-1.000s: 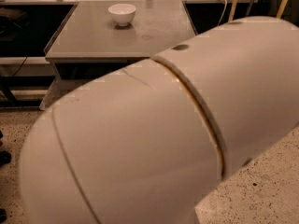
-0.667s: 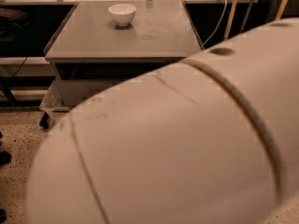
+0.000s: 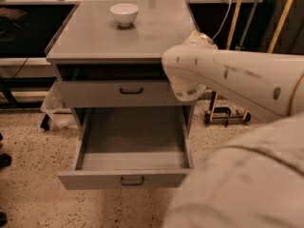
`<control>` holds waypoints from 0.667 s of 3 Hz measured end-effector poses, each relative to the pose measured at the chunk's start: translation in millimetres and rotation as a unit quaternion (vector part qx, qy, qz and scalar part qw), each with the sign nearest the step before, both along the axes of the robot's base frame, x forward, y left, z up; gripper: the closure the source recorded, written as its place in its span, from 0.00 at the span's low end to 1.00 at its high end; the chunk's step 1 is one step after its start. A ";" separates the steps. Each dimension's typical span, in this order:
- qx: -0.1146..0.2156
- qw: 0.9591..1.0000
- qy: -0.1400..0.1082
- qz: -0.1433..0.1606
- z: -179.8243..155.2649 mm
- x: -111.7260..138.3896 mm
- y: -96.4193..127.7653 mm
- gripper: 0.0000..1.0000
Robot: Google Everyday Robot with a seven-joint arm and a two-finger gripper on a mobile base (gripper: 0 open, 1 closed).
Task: Pick orange can from middle drawer and place on counter
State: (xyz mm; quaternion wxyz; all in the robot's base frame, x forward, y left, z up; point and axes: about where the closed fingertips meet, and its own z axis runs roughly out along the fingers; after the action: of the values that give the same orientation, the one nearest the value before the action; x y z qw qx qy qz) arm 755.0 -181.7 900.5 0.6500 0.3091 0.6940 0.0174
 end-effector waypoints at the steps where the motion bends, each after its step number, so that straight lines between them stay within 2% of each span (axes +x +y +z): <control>1: -0.001 0.998 -0.042 -0.036 78.2 10.5 -2.5 1.00; 2: -0.020 0.997 -0.056 -0.038 133.5 25.3 22.8 1.00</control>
Offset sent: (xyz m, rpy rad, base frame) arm 0.0610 0.1113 0.2065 -0.0996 -0.1330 0.0021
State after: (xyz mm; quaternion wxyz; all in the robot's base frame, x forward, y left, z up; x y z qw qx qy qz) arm 780.3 -158.9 1033.9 0.6946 0.3205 0.6441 -0.0041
